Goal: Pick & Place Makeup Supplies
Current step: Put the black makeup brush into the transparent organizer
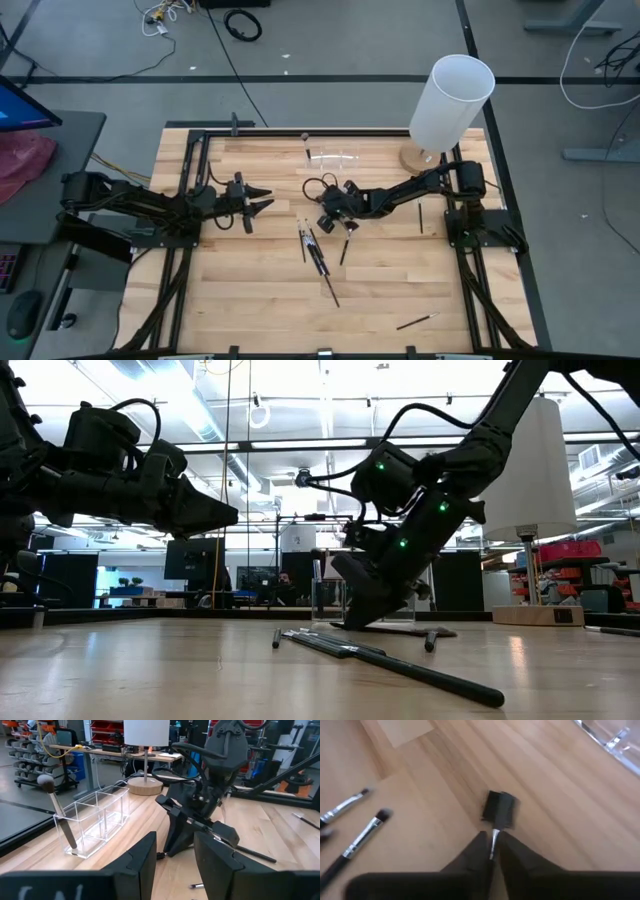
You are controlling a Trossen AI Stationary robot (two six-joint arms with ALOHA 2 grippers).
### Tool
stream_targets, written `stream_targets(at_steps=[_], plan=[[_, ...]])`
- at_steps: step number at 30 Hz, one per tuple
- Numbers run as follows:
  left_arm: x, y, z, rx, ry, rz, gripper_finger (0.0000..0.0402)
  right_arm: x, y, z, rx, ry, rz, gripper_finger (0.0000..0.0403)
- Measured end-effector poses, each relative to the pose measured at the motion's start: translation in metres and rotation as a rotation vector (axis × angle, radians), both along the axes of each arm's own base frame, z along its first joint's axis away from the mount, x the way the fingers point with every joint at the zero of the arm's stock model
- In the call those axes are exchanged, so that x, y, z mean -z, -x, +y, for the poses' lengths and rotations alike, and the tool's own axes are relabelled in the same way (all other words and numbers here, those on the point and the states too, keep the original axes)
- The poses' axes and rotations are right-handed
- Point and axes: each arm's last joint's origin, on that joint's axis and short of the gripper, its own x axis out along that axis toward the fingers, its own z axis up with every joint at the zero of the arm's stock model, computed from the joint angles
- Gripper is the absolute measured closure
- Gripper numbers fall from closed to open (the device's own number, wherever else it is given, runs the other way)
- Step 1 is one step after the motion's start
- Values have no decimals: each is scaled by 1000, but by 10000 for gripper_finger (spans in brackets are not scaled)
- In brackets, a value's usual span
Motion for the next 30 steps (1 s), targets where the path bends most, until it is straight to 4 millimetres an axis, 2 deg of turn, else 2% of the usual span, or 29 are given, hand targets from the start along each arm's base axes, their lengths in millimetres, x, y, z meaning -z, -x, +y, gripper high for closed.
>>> stream_targets(at_steps=[2, 8, 15, 24, 30], plan=[[0, 0, 0, 0, 0, 0, 266, 1, 1, 0, -24, 17, 23, 389], [0, 0, 0, 0, 2, -1, 266, -2, 0, 0, -65, 66, 19, 395], [0, 0, -1, 18, 21, -1, 266, -16, -16, 0, -152, 108, -201, 399], [2, -1, -4, 142, 22, 17, 266, -40, -30, 0, -198, 142, -465, 402], [3, -1, -4, 140, 29, 27, 266, -37, -28, -7, -200, 59, -457, 397]])
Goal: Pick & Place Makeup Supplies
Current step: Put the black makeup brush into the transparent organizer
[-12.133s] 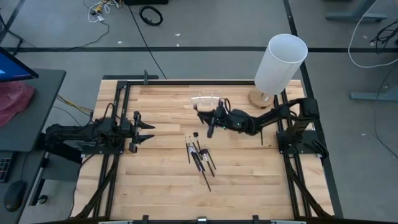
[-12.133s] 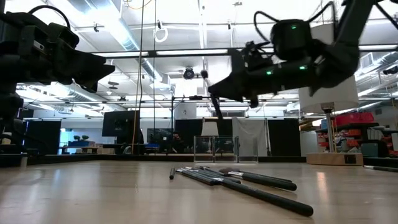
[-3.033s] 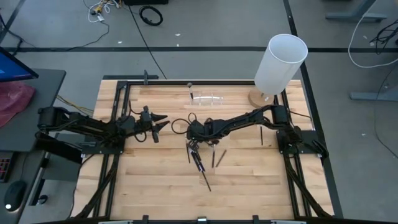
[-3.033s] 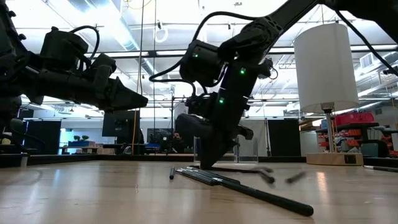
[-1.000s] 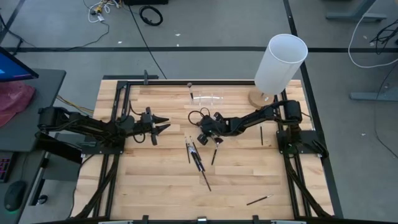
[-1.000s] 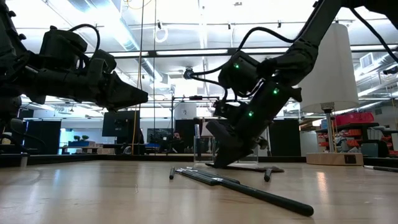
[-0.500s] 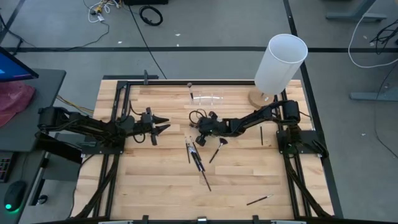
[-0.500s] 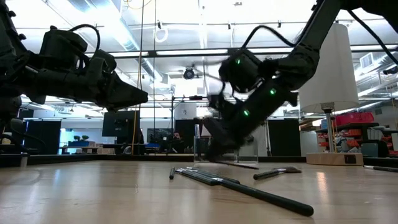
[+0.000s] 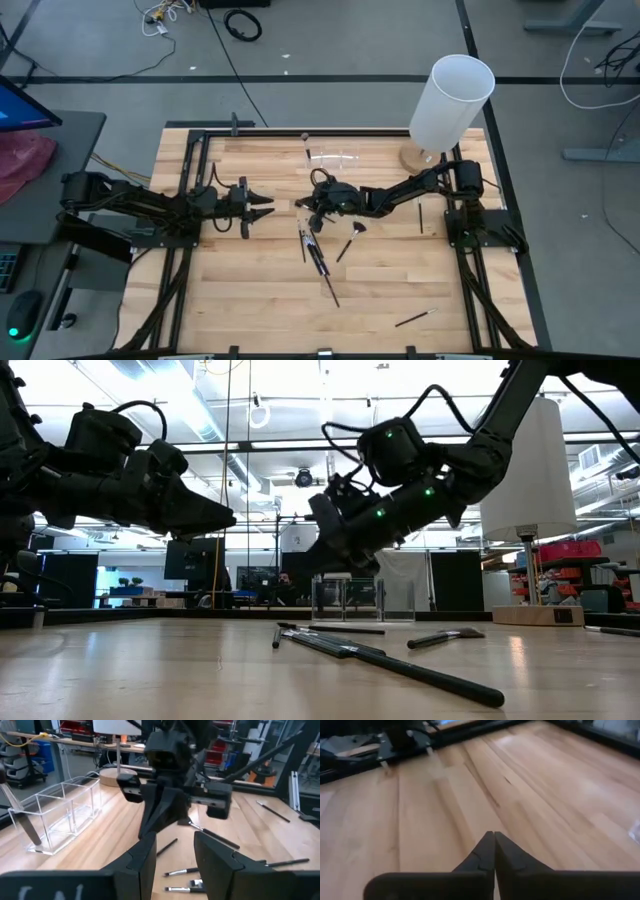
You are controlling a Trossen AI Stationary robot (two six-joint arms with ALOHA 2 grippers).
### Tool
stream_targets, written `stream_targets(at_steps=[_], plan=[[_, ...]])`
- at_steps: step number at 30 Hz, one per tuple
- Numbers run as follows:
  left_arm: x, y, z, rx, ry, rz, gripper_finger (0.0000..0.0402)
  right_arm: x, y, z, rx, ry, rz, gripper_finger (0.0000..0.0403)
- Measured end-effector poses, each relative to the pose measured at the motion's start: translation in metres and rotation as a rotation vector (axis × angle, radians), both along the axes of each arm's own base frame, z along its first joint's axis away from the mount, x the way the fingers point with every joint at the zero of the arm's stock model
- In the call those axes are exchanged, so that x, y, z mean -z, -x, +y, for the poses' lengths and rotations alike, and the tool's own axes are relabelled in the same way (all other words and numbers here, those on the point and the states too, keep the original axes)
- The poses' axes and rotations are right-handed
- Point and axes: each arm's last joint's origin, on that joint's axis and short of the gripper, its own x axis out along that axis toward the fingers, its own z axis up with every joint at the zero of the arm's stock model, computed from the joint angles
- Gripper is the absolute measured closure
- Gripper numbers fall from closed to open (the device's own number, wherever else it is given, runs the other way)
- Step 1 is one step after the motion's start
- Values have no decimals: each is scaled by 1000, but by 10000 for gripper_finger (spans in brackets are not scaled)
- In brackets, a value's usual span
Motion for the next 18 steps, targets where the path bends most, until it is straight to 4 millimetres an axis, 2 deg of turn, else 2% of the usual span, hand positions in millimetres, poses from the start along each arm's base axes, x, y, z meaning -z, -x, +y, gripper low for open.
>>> stream_targets(at_steps=[4, 11, 14, 18], plan=[[0, 0, 1, -32, -3, 0, 266, 6, 3, -3, 11, -38, 58, 363], [0, 0, 1, -35, -18, 1, 266, 16, 5, -1, -18, -53, 145, 263], [-1, 0, 2, -53, -21, -5, 266, 18, 5, -2, -11, -45, 169, 254], [-3, 0, 2, -61, -24, -26, 266, 26, 3, -2, -31, -8, 185, 274]])
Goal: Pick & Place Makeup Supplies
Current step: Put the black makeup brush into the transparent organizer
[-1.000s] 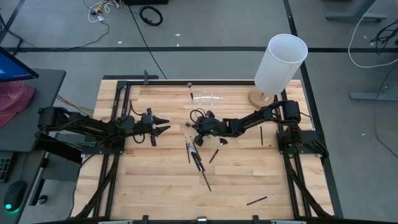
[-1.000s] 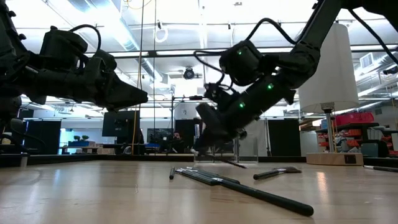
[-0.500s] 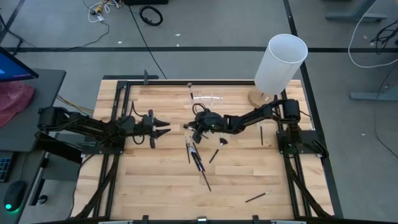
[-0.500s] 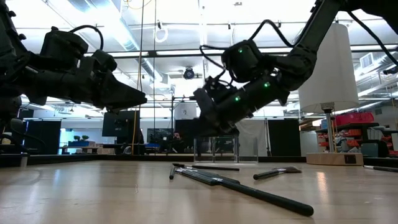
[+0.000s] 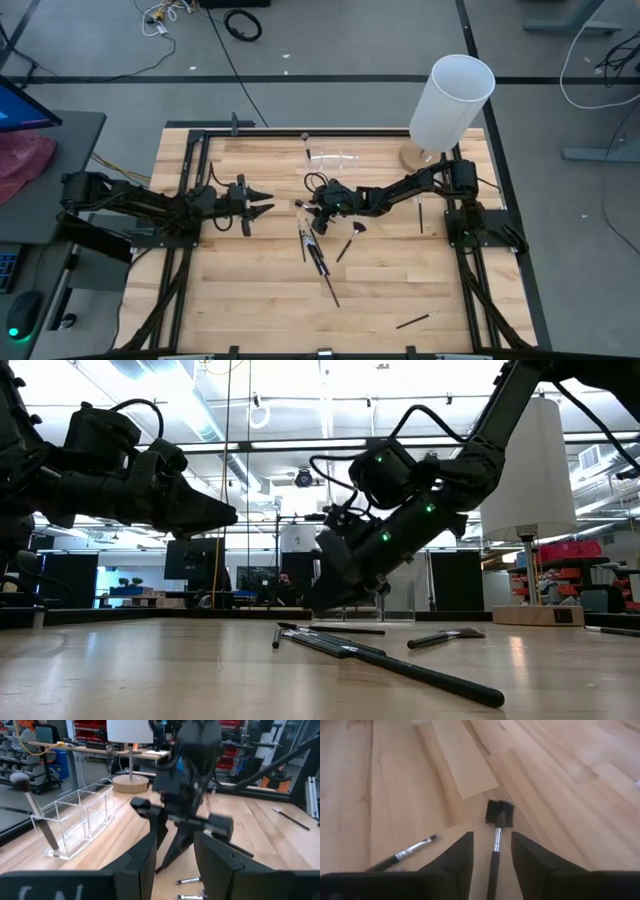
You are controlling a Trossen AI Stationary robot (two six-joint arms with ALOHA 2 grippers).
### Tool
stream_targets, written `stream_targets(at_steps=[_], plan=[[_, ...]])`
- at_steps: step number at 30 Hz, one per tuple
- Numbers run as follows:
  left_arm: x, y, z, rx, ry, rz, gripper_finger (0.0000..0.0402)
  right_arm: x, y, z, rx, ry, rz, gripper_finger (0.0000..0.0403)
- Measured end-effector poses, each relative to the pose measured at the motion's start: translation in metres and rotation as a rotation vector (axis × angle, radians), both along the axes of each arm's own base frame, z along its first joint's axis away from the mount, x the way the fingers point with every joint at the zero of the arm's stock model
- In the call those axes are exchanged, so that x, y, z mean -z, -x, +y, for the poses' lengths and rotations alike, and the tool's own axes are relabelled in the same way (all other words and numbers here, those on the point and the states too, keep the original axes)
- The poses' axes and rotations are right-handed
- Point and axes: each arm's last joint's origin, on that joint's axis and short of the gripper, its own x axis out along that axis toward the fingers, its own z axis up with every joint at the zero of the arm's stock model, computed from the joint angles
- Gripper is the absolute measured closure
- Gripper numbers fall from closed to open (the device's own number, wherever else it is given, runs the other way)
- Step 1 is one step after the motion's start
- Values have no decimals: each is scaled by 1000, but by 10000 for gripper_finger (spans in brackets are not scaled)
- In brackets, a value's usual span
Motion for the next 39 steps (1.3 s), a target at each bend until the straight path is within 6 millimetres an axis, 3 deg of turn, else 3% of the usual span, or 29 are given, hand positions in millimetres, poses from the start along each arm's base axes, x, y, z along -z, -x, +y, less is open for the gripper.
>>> stream_targets(at_steps=[4, 10, 17, 21, 28, 39], plan=[[0, 0, 0, 0, -2, -4, 266, 20, -2, 3, -17, 27, 18, 297], [0, 0, 0, 0, 0, -3, 266, 33, -4, 7, -6, 81, 30, 327], [0, 0, 0, 0, 0, -3, 266, 51, -1, 8, -14, 116, 73, 389], [0, 0, 0, 0, 0, -3, 266, 57, -3, 7, -37, 97, 44, 392], [0, 0, 0, 0, 1, -3, 266, 55, -5, 7, -53, 99, -27, 394], [0, 0, 0, 0, 1, -1, 266, 32, -11, -1, -31, 109, -198, 396]])
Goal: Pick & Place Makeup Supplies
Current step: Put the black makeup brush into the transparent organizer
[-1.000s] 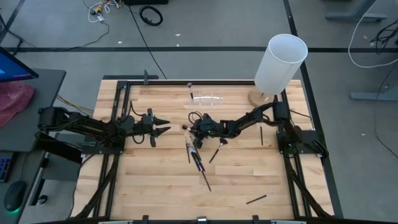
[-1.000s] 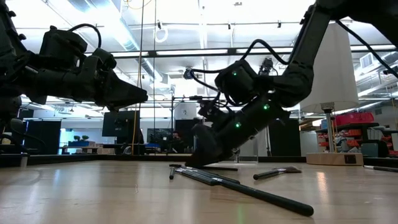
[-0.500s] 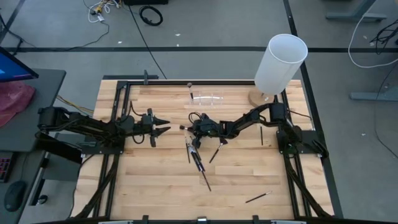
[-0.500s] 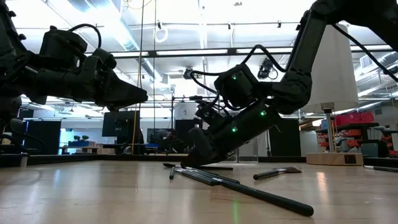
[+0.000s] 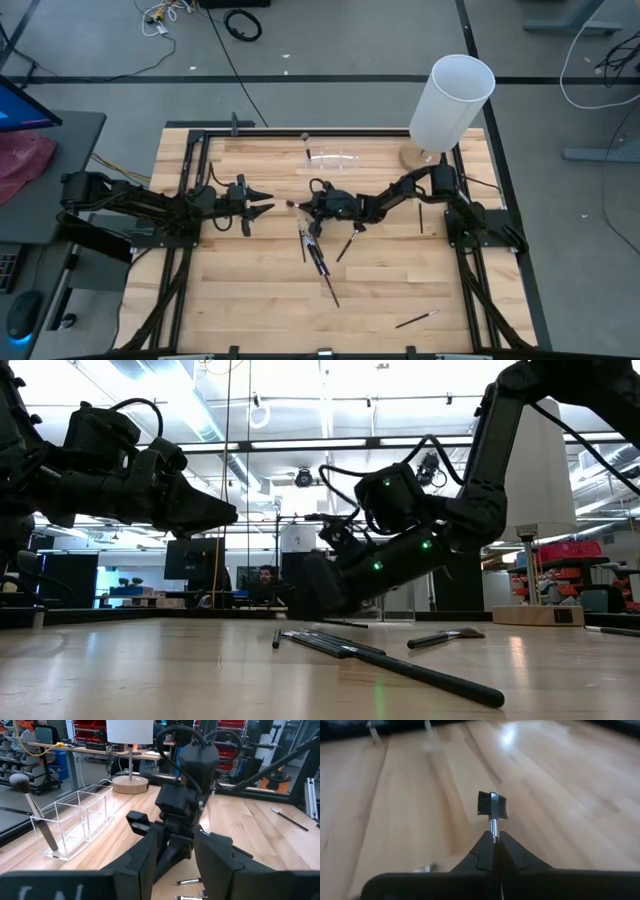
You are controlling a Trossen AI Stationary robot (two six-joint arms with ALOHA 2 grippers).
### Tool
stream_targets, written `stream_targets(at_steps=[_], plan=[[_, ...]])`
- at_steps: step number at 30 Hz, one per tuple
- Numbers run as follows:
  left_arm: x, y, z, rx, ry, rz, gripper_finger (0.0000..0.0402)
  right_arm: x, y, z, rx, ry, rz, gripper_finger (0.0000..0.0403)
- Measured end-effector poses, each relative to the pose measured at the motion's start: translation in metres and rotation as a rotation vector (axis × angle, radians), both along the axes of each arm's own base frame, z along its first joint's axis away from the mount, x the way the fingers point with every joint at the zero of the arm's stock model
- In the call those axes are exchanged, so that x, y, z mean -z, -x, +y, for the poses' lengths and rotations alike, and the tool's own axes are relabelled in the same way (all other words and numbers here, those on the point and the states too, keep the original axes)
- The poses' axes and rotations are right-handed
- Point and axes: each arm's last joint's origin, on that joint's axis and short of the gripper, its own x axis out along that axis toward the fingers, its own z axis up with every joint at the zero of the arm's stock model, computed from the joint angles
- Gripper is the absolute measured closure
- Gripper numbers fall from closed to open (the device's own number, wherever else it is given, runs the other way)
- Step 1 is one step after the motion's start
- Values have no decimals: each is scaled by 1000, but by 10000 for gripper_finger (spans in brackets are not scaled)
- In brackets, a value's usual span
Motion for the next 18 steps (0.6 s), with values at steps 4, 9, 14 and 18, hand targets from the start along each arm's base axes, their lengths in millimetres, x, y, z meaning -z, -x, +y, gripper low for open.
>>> stream_targets(at_steps=[4, 9, 14, 18], plan=[[0, 0, 0, 0, 0, 3, 266, -1, 0, -1, 14, -12, -16, 396], [1, 0, 0, 0, 1, 12, 266, -10, -3, -1, 19, -19, -102, 396], [7, 1, 0, 0, 8, 72, 266, -26, -7, -1, 2, -28, -269, 396], [9, 1, 0, 1, 9, 90, 266, -45, -8, 0, -46, -29, -466, 396]])
